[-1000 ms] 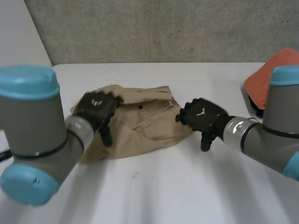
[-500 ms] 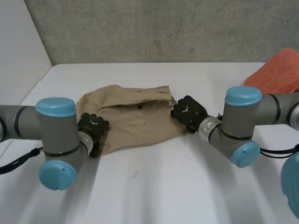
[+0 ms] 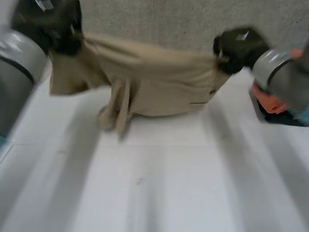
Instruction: Fold the laundry.
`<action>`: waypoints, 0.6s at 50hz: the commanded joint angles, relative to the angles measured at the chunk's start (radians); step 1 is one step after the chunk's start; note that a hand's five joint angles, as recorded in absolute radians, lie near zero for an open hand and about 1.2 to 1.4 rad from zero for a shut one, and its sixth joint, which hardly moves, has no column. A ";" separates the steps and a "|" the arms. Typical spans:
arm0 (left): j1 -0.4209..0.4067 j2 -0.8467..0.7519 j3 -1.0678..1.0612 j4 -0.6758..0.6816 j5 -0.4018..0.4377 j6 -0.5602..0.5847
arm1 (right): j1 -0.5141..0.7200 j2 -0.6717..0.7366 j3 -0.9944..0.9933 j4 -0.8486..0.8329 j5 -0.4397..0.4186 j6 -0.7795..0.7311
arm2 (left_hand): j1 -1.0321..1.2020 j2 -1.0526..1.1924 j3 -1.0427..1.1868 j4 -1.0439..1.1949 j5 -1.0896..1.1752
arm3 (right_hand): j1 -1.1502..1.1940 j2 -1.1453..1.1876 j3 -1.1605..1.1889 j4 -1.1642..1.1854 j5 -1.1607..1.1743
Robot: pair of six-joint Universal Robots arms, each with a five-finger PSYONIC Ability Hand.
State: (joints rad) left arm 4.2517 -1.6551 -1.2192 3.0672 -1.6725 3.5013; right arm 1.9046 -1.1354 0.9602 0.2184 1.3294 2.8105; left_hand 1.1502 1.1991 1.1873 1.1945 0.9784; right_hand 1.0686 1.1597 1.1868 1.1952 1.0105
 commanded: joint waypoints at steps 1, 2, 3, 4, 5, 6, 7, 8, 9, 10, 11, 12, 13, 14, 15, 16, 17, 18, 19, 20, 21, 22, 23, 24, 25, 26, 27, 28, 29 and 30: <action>0.019 0.063 0.259 -0.153 0.030 -0.056 | -0.009 -0.107 -0.138 0.030 -0.018 0.038 | 0.246 0.197 0.209 0.202 0.243 | 0.328 0.237 0.209 0.201 0.211; 0.025 0.055 0.285 -0.159 0.027 -0.059 | -0.009 -0.107 -0.152 0.026 -0.016 0.046 | 0.246 0.197 0.209 0.202 0.243 | 0.328 0.237 0.209 0.201 0.211; 0.034 0.029 0.334 -0.166 0.022 -0.064 | -0.012 -0.098 -0.181 0.019 -0.010 0.056 | 0.246 0.197 0.209 0.202 0.243 | 0.328 0.237 0.209 0.201 0.211; 0.037 0.014 0.357 -0.170 0.022 -0.068 | -0.012 -0.087 -0.195 0.016 -0.006 0.063 | 0.246 0.197 0.209 0.202 0.243 | 0.328 0.237 0.209 0.201 0.211; 0.039 -0.003 0.380 -0.174 0.022 -0.068 | -0.007 -0.077 -0.208 0.012 0.002 0.069 | 0.246 0.197 0.209 0.202 0.243 | 0.328 0.237 0.209 0.201 0.211; 0.040 -0.021 0.404 -0.177 0.020 -0.068 | -0.004 -0.064 -0.224 0.009 0.013 0.070 | 0.246 0.197 0.209 0.202 0.243 | 0.328 0.237 0.209 0.201 0.211; 0.045 -0.066 0.444 -0.182 0.017 -0.067 | 0.010 -0.034 -0.254 0.001 0.033 0.072 | 0.246 0.197 0.209 0.202 0.243 | 0.328 0.237 0.209 0.201 0.211; 0.047 -0.093 0.466 -0.182 0.019 -0.064 | 0.020 -0.017 -0.271 0.003 0.046 0.070 | 0.246 0.197 0.209 0.202 0.243 | 0.328 0.237 0.209 0.201 0.211; 0.048 -0.121 0.487 -0.182 0.019 -0.064 | 0.027 0.000 -0.284 0.003 0.056 0.070 | 0.246 0.197 0.209 0.202 0.243 | 0.328 0.237 0.209 0.201 0.211; 0.050 -0.184 0.527 -0.180 0.017 -0.062 | 0.039 0.034 -0.305 -0.001 0.080 0.064 | 0.246 0.197 0.209 0.202 0.243 | 0.328 0.237 0.209 0.201 0.211; 0.051 -0.219 0.546 -0.180 0.017 -0.061 | 0.045 0.051 -0.313 -0.002 0.092 0.061 | 0.246 0.197 0.209 0.202 0.243 | 0.328 0.237 0.209 0.201 0.211; 0.053 -0.253 0.563 -0.180 0.023 -0.064 | 0.050 0.068 -0.319 -0.004 0.105 0.058 | 0.246 0.197 0.209 0.202 0.243 | 0.328 0.237 0.209 0.201 0.211; 0.051 -0.325 0.596 -0.180 0.030 -0.061 | 0.060 0.101 -0.327 -0.008 0.129 0.050 | 0.246 0.197 0.209 0.202 0.243 | 0.328 0.237 0.209 0.201 0.211; 0.051 -0.363 0.610 -0.180 0.031 -0.059 | 0.065 0.120 -0.330 -0.013 0.139 0.046 | 0.246 0.197 0.209 0.202 0.243 | 0.328 0.237 0.209 0.201 0.211; 0.051 -0.402 0.622 -0.180 0.036 -0.058 | 0.070 0.140 -0.330 -0.020 0.148 0.041 | 0.246 0.197 0.209 0.202 0.243 | 0.328 0.237 0.209 0.201 0.211; 0.051 -0.484 0.645 -0.179 0.040 -0.062 | 0.077 0.160 -0.330 -0.028 0.154 0.038 | 0.246 0.197 0.209 0.202 0.243 | 0.328 0.237 0.209 0.201 0.211; 0.050 -0.521 0.653 -0.179 0.042 -0.062 | 0.092 0.199 -0.325 -0.048 0.171 0.029 | 0.246 0.197 0.209 0.202 0.243 | 0.328 0.237 0.209 0.201 0.211; 0.050 -0.560 0.661 -0.177 0.045 -0.061 | 0.099 0.222 -0.324 -0.057 0.177 0.024 | 0.246 0.197 0.209 0.202 0.243 | 0.328 0.237 0.209 0.201 0.211; 0.050 -0.596 0.667 -0.176 0.046 -0.056 | 0.105 0.244 -0.322 -0.069 0.183 0.020 | 0.246 0.197 0.209 0.202 0.243 | 0.328 0.237 0.209 0.201 0.211; 0.050 -0.667 0.679 -0.170 0.047 -0.064 | 0.117 0.287 -0.316 -0.095 0.195 0.008 | 0.246 0.197 0.209 0.202 0.243 | 0.328 0.237 0.209 0.201 0.211; 0.050 -0.702 0.684 -0.165 0.050 -0.064 | 0.125 0.308 -0.311 -0.111 0.201 0.001 | 0.246 0.197 0.209 0.202 0.243 | 0.328 0.237 0.209 0.201 0.211; 0.050 -0.736 0.690 -0.157 0.051 -0.067 | 0.129 0.331 -0.308 -0.128 0.209 -0.006 | 0.246 0.197 0.209 0.202 0.243 | 0.328 0.237 0.209 0.201 0.211; 0.050 -0.770 0.696 -0.147 0.054 -0.068 | 0.136 0.353 -0.305 -0.148 0.217 -0.014 | 0.246 0.197 0.209 0.202 0.243 | 0.328 0.237 0.209 0.201 0.211; 0.050 -0.825 0.711 -0.118 0.060 -0.074 | 0.146 0.394 -0.301 -0.193 0.237 -0.031 | 0.246 0.197 0.209 0.202 0.243 | 0.328 0.237 0.209 0.201 0.211; 0.048 -0.851 0.719 -0.099 0.066 -0.076 | 0.154 0.416 -0.301 -0.218 0.247 -0.040 | 0.246 0.197 0.209 0.202 0.243 | 0.328 0.237 0.209 0.201 0.211; 0.048 -0.876 0.730 -0.079 0.071 -0.073 | 0.163 0.434 -0.298 -0.244 0.258 -0.049 | 0.246 0.197 0.209 0.202 0.243 | 0.328 0.237 0.209 0.201 0.211; 0.048 -0.899 0.741 -0.058 0.074 -0.073 | 0.168 0.453 -0.296 -0.272 0.269 -0.060 | 0.246 0.197 0.209 0.202 0.243 | 0.328 0.237 0.209 0.201 0.211; 0.050 -0.938 0.760 -0.011 0.077 -0.070 | 0.177 0.485 -0.291 -0.327 0.283 -0.074 | 0.246 0.197 0.209 0.202 0.243 | 0.328 0.237 0.209 0.201 0.211; 0.051 -0.957 0.770 0.014 0.076 -0.070 | 0.180 0.499 -0.288 -0.356 0.287 -0.080 | 0.246 0.197 0.209 0.202 0.243 | 0.328 0.237 0.209 0.201 0.211; 0.053 -0.972 0.777 0.036 0.076 -0.068 | 0.183 0.512 -0.285 -0.387 0.289 -0.085 | 0.246 0.197 0.209 0.202 0.243 | 0.328 0.237 0.209 0.201 0.211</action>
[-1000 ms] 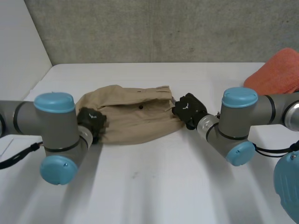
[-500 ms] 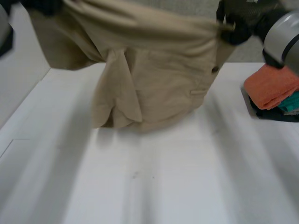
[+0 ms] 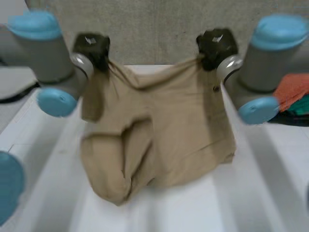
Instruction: Fold the laundry.
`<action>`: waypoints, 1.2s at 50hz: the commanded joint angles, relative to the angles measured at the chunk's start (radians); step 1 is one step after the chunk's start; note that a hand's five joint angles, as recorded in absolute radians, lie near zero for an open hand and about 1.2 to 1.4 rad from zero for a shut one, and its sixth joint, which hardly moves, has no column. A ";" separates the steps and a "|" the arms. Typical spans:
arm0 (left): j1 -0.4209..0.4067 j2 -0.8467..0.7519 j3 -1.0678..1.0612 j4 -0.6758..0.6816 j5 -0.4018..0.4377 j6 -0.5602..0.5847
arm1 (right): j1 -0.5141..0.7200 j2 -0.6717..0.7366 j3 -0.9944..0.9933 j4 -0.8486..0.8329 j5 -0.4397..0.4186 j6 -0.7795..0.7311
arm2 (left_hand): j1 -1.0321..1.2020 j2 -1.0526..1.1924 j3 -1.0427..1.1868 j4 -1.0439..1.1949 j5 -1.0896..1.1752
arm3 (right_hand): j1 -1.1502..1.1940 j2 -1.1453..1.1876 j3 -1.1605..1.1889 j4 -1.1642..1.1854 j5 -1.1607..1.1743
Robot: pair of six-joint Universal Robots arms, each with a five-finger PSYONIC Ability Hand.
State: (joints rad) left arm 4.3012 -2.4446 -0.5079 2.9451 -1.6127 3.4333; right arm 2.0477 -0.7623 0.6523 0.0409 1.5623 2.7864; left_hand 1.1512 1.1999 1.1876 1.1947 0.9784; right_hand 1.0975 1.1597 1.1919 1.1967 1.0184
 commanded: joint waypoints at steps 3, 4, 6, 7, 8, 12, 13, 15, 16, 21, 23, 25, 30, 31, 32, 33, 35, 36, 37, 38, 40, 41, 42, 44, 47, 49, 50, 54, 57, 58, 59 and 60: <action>0.022 -0.231 0.101 0.244 0.013 0.009 | 0.046 0.182 0.027 -0.328 0.055 -0.070 | 0.245 0.196 0.209 0.202 0.243 | 0.299 0.237 0.204 0.200 0.203; 0.026 -0.238 0.111 0.262 0.013 0.010 | 0.048 0.193 0.029 -0.355 0.055 -0.073 | 0.245 0.196 0.209 0.202 0.243 | 0.299 0.237 0.204 0.200 0.203; 0.041 -0.252 0.134 0.302 0.023 0.018 | 0.054 0.218 0.023 -0.421 0.055 -0.074 | 0.047 -0.002 0.011 0.004 0.045 | 0.072 0.009 -0.023 -0.028 -0.024; 0.046 -0.254 0.140 0.311 0.026 0.020 | 0.052 0.224 0.018 -0.438 0.058 -0.076 | -0.181 -0.230 -0.217 -0.224 -0.183 | -0.311 -0.374 -0.406 -0.411 -0.407; 0.049 -0.252 0.144 0.318 0.033 0.020 | 0.051 0.230 0.010 -0.452 0.059 -0.076 | -0.538 -0.587 -0.574 -0.581 -0.540 | -0.742 -0.805 -0.837 -0.842 -0.838; 0.048 -0.212 0.134 0.293 0.043 0.021 | 0.049 0.232 -0.016 -0.425 0.084 -0.082 | -0.977 -1.025 -1.013 -1.020 -0.978 | -0.923 -0.985 -1.017 -1.022 -1.018; 0.049 -0.182 0.111 0.278 0.040 0.023 | 0.043 0.213 -0.020 -0.388 0.093 -0.082 | -0.977 -1.025 -1.013 -1.020 -0.978 | -0.923 -0.985 -1.017 -1.022 -1.018; 0.048 -0.136 0.072 0.258 0.034 0.026 | 0.028 0.180 -0.017 -0.333 0.094 -0.079 | -0.977 -1.025 -1.013 -1.020 -0.978 | -0.923 -0.985 -1.017 -1.022 -1.018; 0.048 -0.110 0.048 0.247 0.028 0.029 | 0.020 0.160 -0.014 -0.300 0.094 -0.076 | -0.977 -1.025 -1.013 -1.020 -0.978 | -0.923 -0.985 -1.017 -1.022 -1.018; 0.020 0.121 -0.214 0.169 -0.018 0.055 | -0.029 -0.004 0.056 -0.008 0.000 -0.071 | -0.977 -1.025 -1.013 -1.020 -0.978 | -0.923 -0.985 -1.017 -1.022 -1.018; 0.008 0.194 -0.300 0.149 -0.023 0.060 | -0.043 -0.054 0.090 0.091 -0.053 -0.079 | -0.977 -1.025 -1.013 -1.020 -0.978 | -0.923 -0.985 -1.017 -1.022 -1.018; -0.020 0.291 -0.444 0.112 -0.023 0.066 | -0.066 -0.123 0.153 0.230 -0.122 -0.102 | -0.977 -1.025 -1.013 -1.020 -0.978 | -0.923 -0.985 -1.017 -1.022 -1.018; -0.098 0.417 -0.697 0.048 0.028 0.093 | -0.106 -0.236 0.320 0.419 -0.195 -0.201 | -0.977 -1.025 -1.013 -1.020 -0.978 | -0.912 -0.974 -1.006 -1.011 -1.007; -0.113 0.427 -0.734 0.039 0.039 0.099 | -0.113 -0.250 0.351 0.434 -0.199 -0.221 | -0.977 -1.025 -1.013 -1.020 -0.978 | -0.865 -0.927 -0.959 -0.964 -0.960; -0.141 0.441 -0.801 0.017 0.052 0.112 | -0.125 -0.271 0.410 0.447 -0.202 -0.255 | -0.977 -1.025 -1.013 -1.020 -0.978 | -0.806 -0.868 -0.901 -0.905 -0.902; -0.155 0.446 -0.834 0.008 0.056 0.115 | -0.130 -0.282 0.440 0.445 -0.202 -0.266 | -0.950 -0.999 -0.987 -0.994 -0.952 | -0.788 -0.850 -0.882 -0.887 -0.883; -0.179 0.449 -0.889 -0.004 0.057 0.119 | -0.141 -0.295 0.496 0.439 -0.205 -0.292 | -0.876 -0.925 -0.913 -0.920 -0.878 | -0.735 -0.798 -0.830 -0.835 -0.831; -0.202 0.453 -0.938 -0.017 0.053 0.122 | -0.147 -0.298 0.550 0.424 -0.208 -0.307 | -0.856 -0.904 -0.892 -0.899 -0.858 | -0.703 -0.765 -0.797 -0.802 -0.798; -0.213 0.454 -0.958 -0.021 0.048 0.122 | -0.150 -0.298 0.573 0.412 -0.209 -0.311 | -0.815 -0.864 -0.851 -0.858 -0.817 | -0.700 -0.762 -0.794 -0.799 -0.795; -0.224 0.454 -0.977 -0.024 0.042 0.122 | -0.153 -0.296 0.596 0.396 -0.214 -0.314 | -0.768 -0.817 -0.804 -0.811 -0.770 | -0.700 -0.762 -0.794 -0.799 -0.795; -0.244 0.454 -1.023 -0.023 0.016 0.124 | -0.162 -0.287 0.661 0.334 -0.228 -0.314 | -0.712 -0.760 -0.748 -0.755 -0.714 | -0.697 -0.759 -0.791 -0.796 -0.792; -0.248 0.450 -1.035 -0.020 0.007 0.126 | -0.165 -0.282 0.679 0.309 -0.234 -0.314 | -0.712 -0.760 -0.748 -0.755 -0.713 | -0.688 -0.750 -0.783 -0.787 -0.784; -0.253 0.449 -1.043 -0.015 -0.003 0.126 | -0.167 -0.276 0.697 0.278 -0.241 -0.312 | -0.712 -0.760 -0.748 -0.755 -0.713 | -0.671 -0.733 -0.765 -0.770 -0.766; -0.256 0.435 -1.054 0.006 -0.030 0.126 | -0.170 -0.259 0.748 0.180 -0.261 -0.309 | -0.715 -0.763 -0.751 -0.758 -0.716 | -0.650 -0.712 -0.744 -0.749 -0.745; -0.251 0.400 -1.054 0.028 -0.058 0.141 | -0.175 -0.238 0.796 0.043 -0.269 -0.298 | -0.712 -0.760 -0.748 -0.755 -0.713 | -0.557 -0.619 -0.651 -0.656 -0.652; -0.248 0.385 -1.054 0.032 -0.067 0.161 | -0.173 -0.235 0.813 -0.016 -0.268 -0.288 | -0.706 -0.755 -0.742 -0.749 -0.708 | -0.448 -0.510 -0.542 -0.547 -0.543; -0.247 0.378 -1.054 0.037 -0.072 0.174 | -0.173 -0.233 0.819 -0.044 -0.265 -0.281 | -0.677 -0.725 -0.713 -0.720 -0.679 | -0.392 -0.454 -0.487 -0.491 -0.488; -0.233 0.360 -1.055 0.064 -0.099 0.243 | -0.170 -0.252 0.843 -0.119 -0.245 -0.228 | -0.048 -0.097 -0.085 -0.092 -0.050 | 0.298 0.235 0.203 0.198 0.202; -0.225 0.361 -1.055 0.089 -0.112 0.268 | -0.170 -0.285 0.857 -0.108 -0.248 -0.209 | 0.245 0.196 0.208 0.201 0.243 | 0.299 0.237 0.204 0.200 0.203; -0.219 0.366 -1.054 0.098 -0.122 0.280 | -0.170 -0.322 0.868 -0.090 -0.252 -0.205 | 0.245 0.196 0.209 0.202 0.243 | 0.299 0.237 0.204 0.200 0.203; -0.215 0.371 -1.054 0.103 -0.127 0.285 | -0.172 -0.343 0.874 -0.076 -0.257 -0.208 | 0.245 0.196 0.209 0.202 0.243 | 0.299 0.237 0.204 0.200 0.203; -0.209 0.378 -1.054 0.104 -0.130 0.287 | -0.173 -0.366 0.880 -0.061 -0.266 -0.212 | 0.245 0.196 0.209 0.202 0.243 | 0.299 0.237 0.204 0.200 0.203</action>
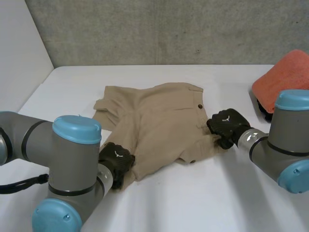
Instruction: Fold the laundry.
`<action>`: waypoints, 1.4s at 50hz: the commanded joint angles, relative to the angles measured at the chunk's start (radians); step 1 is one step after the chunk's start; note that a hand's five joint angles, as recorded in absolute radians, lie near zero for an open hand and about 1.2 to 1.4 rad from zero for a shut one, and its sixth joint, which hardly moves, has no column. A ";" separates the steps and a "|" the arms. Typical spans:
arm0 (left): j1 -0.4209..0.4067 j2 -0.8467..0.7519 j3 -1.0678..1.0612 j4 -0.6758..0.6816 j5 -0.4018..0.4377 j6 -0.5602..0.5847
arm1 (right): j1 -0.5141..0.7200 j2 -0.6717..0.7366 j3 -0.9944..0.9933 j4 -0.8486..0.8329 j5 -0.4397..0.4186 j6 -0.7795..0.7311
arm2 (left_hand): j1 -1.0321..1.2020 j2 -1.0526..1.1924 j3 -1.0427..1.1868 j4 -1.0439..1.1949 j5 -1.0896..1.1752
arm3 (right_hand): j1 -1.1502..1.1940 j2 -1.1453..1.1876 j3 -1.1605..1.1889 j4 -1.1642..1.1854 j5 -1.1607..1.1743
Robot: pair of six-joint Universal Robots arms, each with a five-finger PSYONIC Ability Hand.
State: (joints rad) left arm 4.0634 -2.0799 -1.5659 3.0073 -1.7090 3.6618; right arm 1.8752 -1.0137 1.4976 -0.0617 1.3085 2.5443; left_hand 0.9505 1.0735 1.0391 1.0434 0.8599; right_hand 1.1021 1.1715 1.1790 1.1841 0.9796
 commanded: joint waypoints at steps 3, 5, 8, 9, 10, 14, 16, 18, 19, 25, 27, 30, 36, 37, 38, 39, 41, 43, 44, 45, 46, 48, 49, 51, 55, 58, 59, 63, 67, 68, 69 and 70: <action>0.060 0.070 0.000 0.042 -0.035 0.058 | -0.022 -0.200 0.041 0.124 -0.055 -0.015 | 0.446 0.323 0.357 0.353 0.362 | 0.294 0.225 0.217 0.212 0.242; 0.075 0.113 -0.005 0.038 -0.029 0.050 | -0.040 -0.232 0.038 0.176 -0.083 -0.047 | 0.446 0.323 0.357 0.353 0.362 | 0.294 0.225 0.217 0.212 0.242; 0.100 0.223 -0.017 0.012 -0.001 0.021 | -0.053 -0.279 0.016 0.301 -0.139 -0.114 | 0.446 0.323 0.357 0.353 0.362 | 0.294 0.225 0.217 0.212 0.242; 0.104 0.253 -0.019 -0.001 0.011 0.012 | -0.053 -0.289 0.007 0.330 -0.150 -0.127 | 0.446 0.323 0.357 0.353 0.362 | 0.294 0.225 0.217 0.212 0.242; 0.115 0.305 -0.017 -0.025 0.035 -0.008 | -0.053 -0.307 -0.017 0.386 -0.159 -0.145 | 0.446 0.323 0.357 0.353 0.362 | 0.294 0.225 0.217 0.212 0.242; 0.175 0.412 -0.017 -0.086 0.094 -0.072 | -0.057 -0.345 -0.080 0.494 -0.123 -0.136 | 0.446 0.323 0.357 0.353 0.362 | 0.294 0.225 0.217 0.212 0.242; 0.204 0.449 -0.013 -0.106 0.112 -0.095 | -0.059 -0.368 -0.097 0.531 -0.106 -0.125 | 0.446 0.323 0.357 0.353 0.362 | 0.294 0.225 0.217 0.212 0.242; 0.250 0.501 -0.008 -0.125 0.138 -0.126 | -0.062 -0.402 -0.118 0.568 -0.094 -0.110 | 0.446 0.323 0.357 0.353 0.362 | 0.294 0.225 0.217 0.212 0.242; 0.264 0.515 -0.006 -0.130 0.146 -0.134 | -0.064 -0.410 -0.128 0.577 -0.091 -0.104 | 0.446 0.323 0.357 0.353 0.362 | 0.294 0.225 0.217 0.212 0.242; 0.338 0.567 0.001 -0.105 0.242 -0.158 | -0.064 -0.416 -0.177 0.634 -0.080 -0.067 | 0.446 0.323 0.357 0.353 0.362 | 0.294 0.225 0.217 0.212 0.242; 0.341 0.557 0.003 -0.096 0.261 -0.160 | -0.057 -0.396 -0.189 0.643 -0.075 -0.067 | 0.446 0.323 0.357 0.353 0.362 | 0.294 0.225 0.217 0.212 0.242; 0.341 0.473 0.012 -0.070 0.289 -0.155 | -0.041 -0.327 -0.217 0.655 -0.064 -0.064 | 0.446 0.323 0.357 0.353 0.362 | 0.294 0.225 0.217 0.212 0.242; 0.319 0.224 0.180 0.011 0.249 -0.155 | 0.047 -0.131 -0.339 0.590 0.027 -0.044 | 0.446 0.323 0.357 0.353 0.362 | 0.294 0.225 0.217 0.212 0.242; 0.313 0.196 0.217 0.021 0.241 -0.157 | 0.062 -0.100 -0.377 0.554 0.058 -0.033 | 0.446 0.323 0.357 0.353 0.362 | 0.294 0.225 0.217 0.212 0.242; 0.308 0.175 0.260 0.031 0.233 -0.157 | 0.070 -0.088 -0.396 0.533 0.078 -0.026 | 0.446 0.323 0.357 0.353 0.362 | 0.294 0.225 0.217 0.212 0.242; 0.302 0.129 0.350 0.048 0.218 -0.160 | 0.085 -0.051 -0.455 0.473 0.116 -0.007 | 0.446 0.323 0.357 0.353 0.362 | 0.294 0.225 0.217 0.212 0.242; 0.301 0.090 0.450 0.070 0.200 -0.161 | 0.097 -0.025 -0.519 0.387 0.150 0.020 | 0.446 0.323 0.357 0.353 0.362 | 0.294 0.225 0.217 0.212 0.242; 0.302 0.061 0.612 0.116 0.163 -0.183 | 0.107 -0.010 -0.610 0.215 0.193 0.075 | 0.446 0.323 0.357 0.353 0.362 | 0.294 0.225 0.217 0.212 0.242; 0.302 0.057 0.666 0.133 0.151 -0.196 | 0.110 -0.008 -0.635 0.167 0.204 0.094 | 0.446 0.323 0.357 0.353 0.362 | 0.294 0.225 0.217 0.212 0.242; 0.304 0.052 0.714 0.149 0.137 -0.212 | 0.111 -0.006 -0.660 0.105 0.216 0.115 | 0.446 0.323 0.357 0.353 0.362 | 0.294 0.225 0.217 0.212 0.242; 0.304 0.050 0.763 0.172 0.128 -0.230 | 0.111 -0.006 -0.683 0.042 0.228 0.138 | 0.446 0.323 0.357 0.353 0.362 | 0.294 0.225 0.217 0.212 0.242; 0.310 0.049 0.884 0.258 0.094 -0.281 | 0.114 -0.010 -0.729 -0.163 0.267 0.200 | 0.446 0.323 0.357 0.353 0.362 | 0.294 0.225 0.217 0.212 0.242; 0.311 0.050 0.917 0.284 0.083 -0.301 | 0.114 -0.011 -0.738 -0.228 0.282 0.220 | 0.446 0.323 0.357 0.353 0.362 | 0.294 0.225 0.217 0.212 0.242; 0.313 0.055 0.983 0.343 0.046 -0.345 | 0.113 -0.020 -0.761 -0.390 0.311 0.255 | 0.446 0.323 0.357 0.353 0.362 | 0.294 0.225 0.217 0.212 0.242; 0.307 0.069 1.009 0.340 0.006 -0.368 | 0.110 -0.019 -0.795 -0.412 0.304 0.255 | 0.446 0.323 0.357 0.353 0.362 | 0.294 0.225 0.217 0.212 0.242; 0.305 0.089 0.963 0.311 0.008 -0.374 | 0.117 -0.010 -0.815 -0.333 0.261 0.263 | 0.446 0.323 0.357 0.353 0.362 | 0.294 0.225 0.217 0.212 0.242; 0.305 0.093 0.943 0.306 0.008 -0.374 | 0.120 -0.006 -0.813 -0.317 0.250 0.266 | 0.446 0.323 0.357 0.353 0.362 | 0.294 0.225 0.217 0.212 0.242; 0.307 0.118 0.789 0.300 0.019 -0.370 | 0.122 0.010 -0.786 -0.238 0.212 0.268 | 0.446 0.323 0.357 0.353 0.362 | 0.294 0.225 0.217 0.212 0.242; 0.305 0.118 0.606 0.323 0.038 -0.370 | 0.113 0.035 -0.700 -0.179 0.201 0.260 | 0.446 0.323 0.357 0.353 0.362 | 0.294 0.225 0.217 0.212 0.242; 0.304 0.115 0.569 0.329 0.045 -0.368 | 0.107 0.040 -0.670 -0.168 0.199 0.257 | 0.446 0.323 0.357 0.353 0.362 | 0.294 0.225 0.217 0.212 0.242; 0.302 0.104 0.494 0.343 0.058 -0.367 | 0.098 0.047 -0.609 -0.159 0.195 0.252 | 0.446 0.323 0.357 0.353 0.362 | 0.294 0.225 0.217 0.212 0.242; 0.301 0.095 0.456 0.351 0.068 -0.367 | 0.091 0.053 -0.575 -0.155 0.192 0.249 | 0.446 0.323 0.357 0.353 0.362 | 0.294 0.225 0.217 0.212 0.242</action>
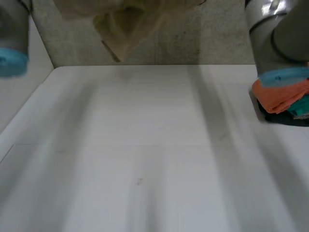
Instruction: Fold the laundry.
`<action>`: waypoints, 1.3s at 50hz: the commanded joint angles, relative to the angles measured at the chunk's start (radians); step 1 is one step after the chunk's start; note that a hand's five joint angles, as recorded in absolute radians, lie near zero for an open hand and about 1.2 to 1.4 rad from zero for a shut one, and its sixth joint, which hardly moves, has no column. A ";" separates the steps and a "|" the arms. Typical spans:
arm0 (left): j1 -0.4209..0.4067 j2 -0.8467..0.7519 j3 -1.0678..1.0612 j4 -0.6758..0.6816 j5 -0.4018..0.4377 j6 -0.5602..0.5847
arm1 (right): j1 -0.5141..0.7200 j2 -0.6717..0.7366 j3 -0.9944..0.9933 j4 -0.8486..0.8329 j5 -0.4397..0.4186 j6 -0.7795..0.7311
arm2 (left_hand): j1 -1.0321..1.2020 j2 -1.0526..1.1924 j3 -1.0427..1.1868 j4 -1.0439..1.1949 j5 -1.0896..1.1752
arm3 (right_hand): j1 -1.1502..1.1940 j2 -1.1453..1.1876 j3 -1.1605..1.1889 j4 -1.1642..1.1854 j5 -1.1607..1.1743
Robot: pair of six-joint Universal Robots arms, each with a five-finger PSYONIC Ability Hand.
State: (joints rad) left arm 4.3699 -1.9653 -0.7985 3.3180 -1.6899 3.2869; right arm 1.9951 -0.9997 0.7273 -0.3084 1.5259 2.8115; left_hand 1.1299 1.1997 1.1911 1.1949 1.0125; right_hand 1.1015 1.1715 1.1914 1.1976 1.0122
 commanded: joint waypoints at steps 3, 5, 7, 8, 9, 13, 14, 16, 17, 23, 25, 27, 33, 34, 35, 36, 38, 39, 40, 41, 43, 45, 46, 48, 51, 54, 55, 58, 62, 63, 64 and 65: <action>-0.004 -0.079 -0.446 0.069 0.073 0.022 | -0.041 0.076 0.327 0.092 -0.055 -0.039 | 0.266 0.197 0.205 0.201 0.209 | 0.295 0.225 0.205 0.199 0.210; -0.001 -0.113 -0.500 0.077 0.078 0.034 | -0.045 0.101 0.383 0.092 -0.075 -0.059 | 0.266 0.197 0.205 0.201 0.209 | 0.295 0.225 0.205 0.199 0.210; 0.004 -0.159 -0.562 0.071 0.081 0.062 | -0.056 0.138 0.455 0.098 -0.096 -0.101 | 0.266 0.197 0.205 0.201 0.209 | 0.295 0.225 0.205 0.199 0.210; 0.005 -0.170 -0.579 0.063 0.084 0.074 | -0.059 0.147 0.474 0.101 -0.102 -0.116 | 0.266 0.197 0.205 0.201 0.209 | 0.295 0.225 0.205 0.199 0.210; 0.007 -0.179 -0.593 0.054 0.085 0.083 | -0.064 0.153 0.491 0.107 -0.105 -0.130 | 0.266 0.197 0.205 0.201 0.209 | 0.295 0.225 0.205 0.199 0.210; 0.013 -0.161 -0.669 -0.036 0.088 0.128 | -0.091 0.145 0.576 0.182 -0.112 -0.187 | 0.266 0.197 0.205 0.201 0.209 | 0.295 0.225 0.205 0.199 0.210; 0.014 -0.155 -0.680 -0.054 0.088 0.131 | -0.094 0.136 0.587 0.201 -0.112 -0.193 | 0.266 0.197 0.205 0.201 0.209 | 0.295 0.225 0.205 0.199 0.210; 0.016 -0.136 -0.700 -0.089 0.093 0.134 | -0.101 0.112 0.609 0.242 -0.112 -0.207 | 0.266 0.197 0.205 0.201 0.209 | 0.295 0.225 0.205 0.199 0.210; 0.019 -0.117 -0.721 -0.122 0.099 0.134 | -0.105 0.081 0.629 0.285 -0.113 -0.216 | 0.266 0.197 0.205 0.201 0.209 | 0.295 0.225 0.205 0.199 0.210; 0.016 -0.024 -0.795 -0.238 0.159 0.128 | -0.116 -0.039 0.695 0.445 -0.135 -0.268 | 0.266 0.197 0.205 0.201 0.209 | 0.295 0.225 0.205 0.199 0.210; 0.011 0.009 -0.837 -0.282 0.190 0.132 | -0.116 -0.085 0.718 0.520 -0.138 -0.317 | 0.266 0.197 0.205 0.201 0.209 | 0.295 0.225 0.205 0.199 0.210; 0.007 0.028 -0.864 -0.305 0.200 0.135 | -0.119 -0.111 0.733 0.567 -0.142 -0.354 | 0.266 0.197 0.205 0.201 0.209 | 0.295 0.225 0.205 0.199 0.210; -0.015 0.091 -0.964 -0.380 0.181 0.197 | -0.150 -0.187 0.784 0.762 -0.147 -0.486 | 0.266 0.197 0.205 0.201 0.209 | 0.295 0.225 0.205 0.199 0.210; -0.016 0.103 -0.976 -0.393 0.176 0.212 | -0.153 -0.197 0.791 0.787 -0.147 -0.500 | 0.266 0.197 0.205 0.201 0.209 | 0.295 0.225 0.205 0.199 0.210; -0.012 0.129 -0.999 -0.415 0.171 0.243 | -0.163 -0.213 0.807 0.836 -0.148 -0.524 | 0.266 0.197 0.205 0.201 0.209 | 0.295 0.225 0.205 0.199 0.210; -0.010 0.141 -1.008 -0.428 0.171 0.256 | -0.168 -0.223 0.816 0.860 -0.153 -0.536 | 0.266 0.197 0.205 0.201 0.209 | 0.295 0.225 0.205 0.199 0.210; -0.009 0.167 -1.028 -0.454 0.176 0.289 | -0.177 -0.243 0.836 0.903 -0.158 -0.563 | 0.266 0.197 0.205 0.201 0.209 | 0.295 0.225 0.205 0.199 0.210; -0.007 0.189 -1.041 -0.480 0.185 0.313 | -0.186 -0.258 0.853 0.937 -0.164 -0.588 | 0.266 0.197 0.205 0.201 0.209 | 0.295 0.225 0.205 0.199 0.210; -0.007 0.198 -1.042 -0.498 0.191 0.326 | -0.190 -0.267 0.860 0.949 -0.170 -0.599 | 0.203 0.133 0.142 0.138 0.146 | 0.295 0.225 0.205 0.199 0.210; -0.006 0.209 -1.042 -0.517 0.200 0.338 | -0.193 -0.273 0.868 0.957 -0.178 -0.609 | -0.086 -0.155 -0.147 -0.151 -0.143 | 0.295 0.225 0.205 0.199 0.210; -0.009 0.236 -1.021 -0.558 0.232 0.384 | -0.196 -0.281 0.882 0.942 -0.211 -0.627 | -0.955 -1.025 -1.017 -1.020 -1.012 | 0.295 0.225 0.205 0.199 0.210; -0.007 0.252 -0.992 -0.572 0.251 0.410 | -0.196 -0.281 0.891 0.919 -0.230 -0.626 | -0.955 -1.025 -1.017 -1.020 -1.012 | 0.295 0.225 0.205 0.199 0.210; -0.006 0.259 -0.976 -0.572 0.263 0.419 | -0.194 -0.281 0.893 0.904 -0.236 -0.621 | -0.955 -1.025 -1.017 -1.020 -1.012 | 0.295 0.225 0.205 0.199 0.210; -0.007 0.272 -0.912 -0.542 0.286 0.435 | -0.193 -0.272 0.896 0.861 -0.239 -0.609 | -0.955 -1.025 -1.017 -1.020 -1.012 | 0.295 0.225 0.205 0.199 0.210; -0.021 0.255 -0.802 -0.463 0.306 0.427 | -0.183 -0.255 0.896 0.821 -0.227 -0.583 | -0.955 -1.025 -1.017 -1.020 -1.012 | 0.295 0.225 0.205 0.199 0.210; -0.041 0.142 -0.670 -0.366 0.314 0.404 | -0.173 -0.250 0.899 0.790 -0.216 -0.551 | -0.955 -1.025 -1.017 -1.020 -1.012 | 0.295 0.225 0.205 0.199 0.210; -0.046 0.108 -0.633 -0.341 0.314 0.404 | -0.170 -0.249 0.899 0.784 -0.216 -0.543 | -0.935 -1.005 -0.996 -1.000 -0.992 | 0.295 0.225 0.205 0.199 0.210; -0.065 -0.055 -0.467 -0.275 0.319 0.395 | -0.154 -0.243 0.906 0.755 -0.210 -0.520 | -0.741 -0.811 -0.802 -0.806 -0.798 | 0.295 0.225 0.205 0.199 0.210; -0.096 -0.298 -0.199 -0.316 0.322 0.407 | -0.141 -0.241 0.926 0.710 -0.194 -0.504 | -0.526 -0.596 -0.588 -0.591 -0.584 | 0.295 0.225 0.205 0.199 0.210; -0.098 -0.335 -0.158 -0.327 0.328 0.413 | -0.140 -0.241 0.931 0.703 -0.191 -0.501 | -0.511 -0.581 -0.573 -0.576 -0.569 | 0.295 0.225 0.205 0.199 0.210; -0.098 -0.375 -0.113 -0.339 0.334 0.424 | -0.140 -0.241 0.936 0.693 -0.190 -0.501 | -0.500 -0.570 -0.561 -0.565 -0.557 | 0.295 0.225 0.205 0.199 0.210; -0.099 -0.414 -0.067 -0.354 0.341 0.434 | -0.139 -0.241 0.939 0.683 -0.187 -0.500 | -0.500 -0.569 -0.561 -0.565 -0.557 | 0.295 0.225 0.205 0.199 0.210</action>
State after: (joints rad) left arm 4.2917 -2.1116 -1.1551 3.0249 -1.3694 3.6892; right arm 1.8464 -1.2415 1.6422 0.4243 1.3227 2.2992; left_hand 0.5018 0.4825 0.4830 0.4869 0.3122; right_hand 1.1015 1.1715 1.1915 1.1977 1.0204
